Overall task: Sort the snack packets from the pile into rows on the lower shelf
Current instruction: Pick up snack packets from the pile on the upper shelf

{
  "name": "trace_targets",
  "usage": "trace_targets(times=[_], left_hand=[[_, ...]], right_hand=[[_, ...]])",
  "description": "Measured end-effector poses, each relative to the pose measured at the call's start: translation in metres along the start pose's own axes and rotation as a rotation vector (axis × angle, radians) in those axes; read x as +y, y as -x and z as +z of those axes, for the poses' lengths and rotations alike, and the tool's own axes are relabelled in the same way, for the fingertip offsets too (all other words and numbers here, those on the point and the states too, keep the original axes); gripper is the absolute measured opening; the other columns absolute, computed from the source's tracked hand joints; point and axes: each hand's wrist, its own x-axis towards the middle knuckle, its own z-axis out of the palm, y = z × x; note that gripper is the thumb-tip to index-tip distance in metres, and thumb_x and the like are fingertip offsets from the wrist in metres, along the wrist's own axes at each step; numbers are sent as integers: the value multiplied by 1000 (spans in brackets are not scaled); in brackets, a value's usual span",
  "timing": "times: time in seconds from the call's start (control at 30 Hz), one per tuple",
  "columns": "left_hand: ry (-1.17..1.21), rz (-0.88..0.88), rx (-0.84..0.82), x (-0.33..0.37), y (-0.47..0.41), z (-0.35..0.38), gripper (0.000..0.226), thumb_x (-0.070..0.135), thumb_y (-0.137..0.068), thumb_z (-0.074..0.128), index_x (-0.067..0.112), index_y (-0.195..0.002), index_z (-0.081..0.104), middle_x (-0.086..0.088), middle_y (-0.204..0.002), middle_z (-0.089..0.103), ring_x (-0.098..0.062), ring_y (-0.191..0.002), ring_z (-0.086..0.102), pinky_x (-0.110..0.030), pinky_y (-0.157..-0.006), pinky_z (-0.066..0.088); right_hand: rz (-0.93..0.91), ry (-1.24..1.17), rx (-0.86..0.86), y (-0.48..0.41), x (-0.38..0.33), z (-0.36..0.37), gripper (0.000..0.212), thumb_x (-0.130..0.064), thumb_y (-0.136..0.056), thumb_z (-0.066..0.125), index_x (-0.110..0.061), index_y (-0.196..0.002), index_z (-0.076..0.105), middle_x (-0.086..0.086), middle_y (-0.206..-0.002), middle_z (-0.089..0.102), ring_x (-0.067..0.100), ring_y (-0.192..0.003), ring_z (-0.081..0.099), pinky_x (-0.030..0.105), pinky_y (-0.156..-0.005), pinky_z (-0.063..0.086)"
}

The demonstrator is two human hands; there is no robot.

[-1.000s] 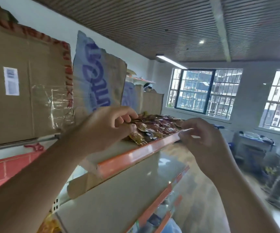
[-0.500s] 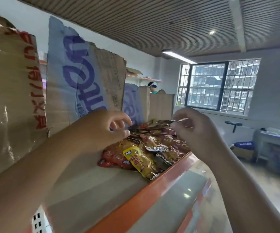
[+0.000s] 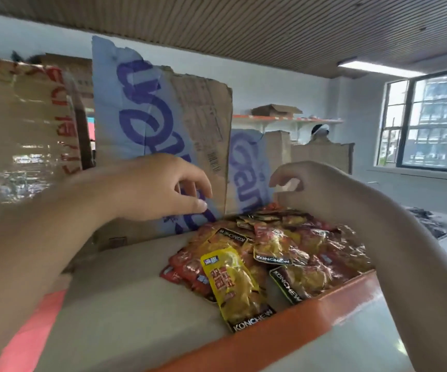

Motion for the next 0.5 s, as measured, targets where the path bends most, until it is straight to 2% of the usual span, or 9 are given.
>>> trace_targets(times=[0.07,0.2,0.27,0.33,0.37,0.43,0.5], left_hand=[[-20,-68,-31,12,-7,-3,27,66,-90,61,57,-116,62,30,-100,66,19,-92,57,-18,-71,45],[-77,-230,-191,37,-28,9,32,66,-92,61,58,-123,60,29,-104,65,8,-96,61,-23,-84,49],[-138,-303,-286,45,-41,22,37,65,-93,62,52,-128,61,27,-109,62,3,-100,59,-28,-91,49],[-212,-386,-373,51,-53,38,44,68,-91,62,45,-129,64,24,-111,61,-3,-99,58,-29,-88,48],[-245,-428,-413,53,-57,47,46,71,-89,63,41,-123,67,21,-107,61,-6,-96,57,-28,-83,47],[-283,-503,-469,53,-62,64,46,77,-82,65,33,-97,66,18,-91,59,-8,-83,57,-29,-70,44],[-275,-542,-469,52,-64,74,51,77,-75,72,29,-87,60,14,-86,62,-10,-81,60,-31,-67,48]], right_hand=[[-25,30,-127,-16,9,2,28,-46,-92,70,-44,-118,63,-18,-110,57,3,-93,58,21,-68,43],[-136,195,-478,-36,22,10,33,-50,-95,63,-43,-127,62,-13,-128,60,12,-108,60,33,-94,53],[-168,230,-604,-41,23,15,38,-52,-96,60,-47,-134,57,-10,-126,59,14,-102,65,37,-90,58],[-198,235,-698,-44,25,21,43,-53,-94,60,-51,-137,52,-7,-120,61,14,-94,69,36,-84,61],[-212,249,-738,-46,25,25,45,-54,-94,60,-51,-138,51,-5,-119,63,15,-92,70,36,-82,62],[-248,295,-783,-48,23,34,48,-58,-92,60,-49,-138,50,1,-114,69,18,-90,73,33,-79,61],[-344,340,-759,-52,19,38,46,-57,-93,59,-41,-136,55,1,-113,71,20,-97,70,29,-77,56]])
